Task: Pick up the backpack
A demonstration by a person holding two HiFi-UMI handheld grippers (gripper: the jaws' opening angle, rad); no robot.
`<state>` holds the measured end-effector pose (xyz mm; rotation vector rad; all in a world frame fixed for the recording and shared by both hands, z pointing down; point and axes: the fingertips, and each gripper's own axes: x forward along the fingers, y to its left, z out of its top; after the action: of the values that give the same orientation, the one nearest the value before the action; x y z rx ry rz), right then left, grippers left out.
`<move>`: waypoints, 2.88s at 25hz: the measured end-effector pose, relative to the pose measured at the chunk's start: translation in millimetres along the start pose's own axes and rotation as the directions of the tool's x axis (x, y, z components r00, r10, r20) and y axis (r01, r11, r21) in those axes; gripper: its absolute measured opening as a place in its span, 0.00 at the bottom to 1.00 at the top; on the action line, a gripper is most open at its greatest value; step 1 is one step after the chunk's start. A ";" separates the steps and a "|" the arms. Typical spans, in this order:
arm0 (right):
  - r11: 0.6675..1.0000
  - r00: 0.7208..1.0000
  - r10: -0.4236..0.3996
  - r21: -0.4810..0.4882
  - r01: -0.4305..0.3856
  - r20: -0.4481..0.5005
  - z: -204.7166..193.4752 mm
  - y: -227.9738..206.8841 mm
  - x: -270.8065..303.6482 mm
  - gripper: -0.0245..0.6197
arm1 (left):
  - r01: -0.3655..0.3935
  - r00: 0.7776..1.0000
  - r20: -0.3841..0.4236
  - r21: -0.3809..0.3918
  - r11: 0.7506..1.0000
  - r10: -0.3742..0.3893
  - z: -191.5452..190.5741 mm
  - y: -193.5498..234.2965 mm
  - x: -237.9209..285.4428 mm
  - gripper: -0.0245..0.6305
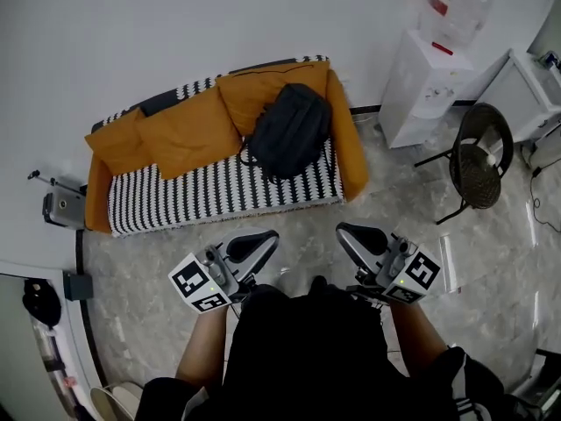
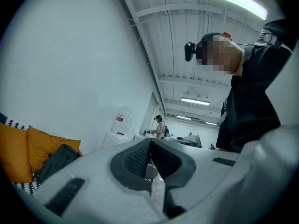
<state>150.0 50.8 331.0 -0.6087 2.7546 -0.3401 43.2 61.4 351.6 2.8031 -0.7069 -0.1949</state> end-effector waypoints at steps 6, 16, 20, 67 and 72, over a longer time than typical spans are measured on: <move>0.999 1.000 0.011 0.031 -0.011 0.011 -2.3 -8.3 -4.5 0.08 | -0.030 1.000 -0.003 -0.013 0.999 0.030 -0.3 5.5 4.3 0.07; 0.998 0.999 -0.031 0.046 0.031 -0.006 -13.8 -31.7 -0.8 0.08 | -0.024 1.000 0.016 -0.033 0.999 0.024 -1.4 34.1 8.8 0.07; 0.999 0.999 -0.038 0.025 0.038 -0.021 -10.9 -46.1 18.1 0.08 | -0.017 0.999 0.035 -0.057 0.998 0.019 0.3 61.7 10.6 0.07; 0.968 0.965 -0.244 0.028 0.248 -0.093 -11.8 -288.1 227.0 0.08 | 0.051 0.991 -0.123 -0.030 0.998 -0.054 42.4 373.1 76.4 0.07; 0.972 0.969 -0.219 0.059 0.227 -0.113 -18.8 -331.4 221.1 0.08 | -0.005 0.989 -0.146 -0.046 0.999 -0.002 34.5 400.7 108.3 0.07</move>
<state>75.2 -336.1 392.3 -0.9096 2.7635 -0.5339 -48.5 -339.4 417.5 2.7387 -0.6616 -0.0052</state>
